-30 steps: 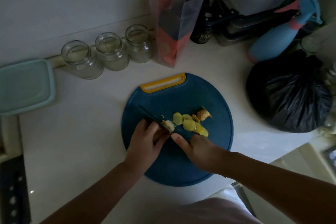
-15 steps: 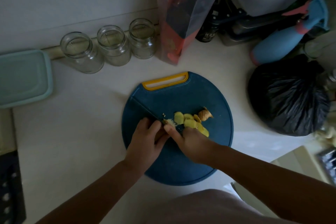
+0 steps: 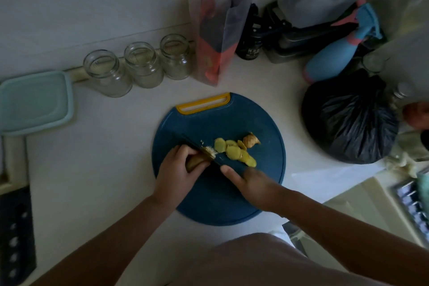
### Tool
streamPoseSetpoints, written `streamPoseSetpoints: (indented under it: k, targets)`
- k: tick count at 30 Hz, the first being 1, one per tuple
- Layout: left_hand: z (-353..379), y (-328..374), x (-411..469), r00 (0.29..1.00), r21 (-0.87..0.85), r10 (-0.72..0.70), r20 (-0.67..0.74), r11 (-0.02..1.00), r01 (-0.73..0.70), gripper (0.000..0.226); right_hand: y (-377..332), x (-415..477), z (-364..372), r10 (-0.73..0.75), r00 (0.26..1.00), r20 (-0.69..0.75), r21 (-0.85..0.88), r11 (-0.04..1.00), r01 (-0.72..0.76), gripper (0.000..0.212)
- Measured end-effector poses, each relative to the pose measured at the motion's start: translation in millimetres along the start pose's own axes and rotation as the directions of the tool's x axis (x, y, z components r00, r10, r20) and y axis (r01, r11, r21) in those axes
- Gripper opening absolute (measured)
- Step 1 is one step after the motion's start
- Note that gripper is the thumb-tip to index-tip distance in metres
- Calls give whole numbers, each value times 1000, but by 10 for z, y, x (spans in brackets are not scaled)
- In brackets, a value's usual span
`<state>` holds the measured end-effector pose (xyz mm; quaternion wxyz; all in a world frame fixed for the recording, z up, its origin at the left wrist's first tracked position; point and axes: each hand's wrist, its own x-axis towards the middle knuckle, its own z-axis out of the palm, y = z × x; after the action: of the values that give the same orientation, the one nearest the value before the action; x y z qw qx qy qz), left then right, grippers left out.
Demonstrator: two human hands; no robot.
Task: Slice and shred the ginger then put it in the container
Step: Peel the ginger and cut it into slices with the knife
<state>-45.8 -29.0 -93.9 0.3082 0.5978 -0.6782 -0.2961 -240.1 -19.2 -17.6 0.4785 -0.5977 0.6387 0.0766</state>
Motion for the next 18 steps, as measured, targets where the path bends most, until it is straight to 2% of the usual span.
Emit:
streamPoseSetpoints:
  k: [3,9,12,14,16,18]
  targets:
    - [21,10,-11,1000,11,2,-6,1000,-2,38,-10,-9,-22,-29,999,17,-28,999,29,54]
    - [51,31,6,1000,78,22,-4,997,-22,32,-77,1,-29,25,1000,9,-25,999,-25,54]
    - [41,17,8,1000,56,20,9,998,-20,35,-211,117,3,-6,1000,11,-6,1000,7,41]
    - [53,21,0,1000,26,0,20,1000,0,43,-306,256,4,-19,1000,25,-18,1000,20,48]
    - [62,34,-14,999,0,-31,16,1000,31,49,-340,342,4,15,1000,21,-42,999,-14,66]
    - [55,50,-4,999,-5,-32,3,999,32,50,-364,342,-6,6,999,34,-61,998,-4,55]
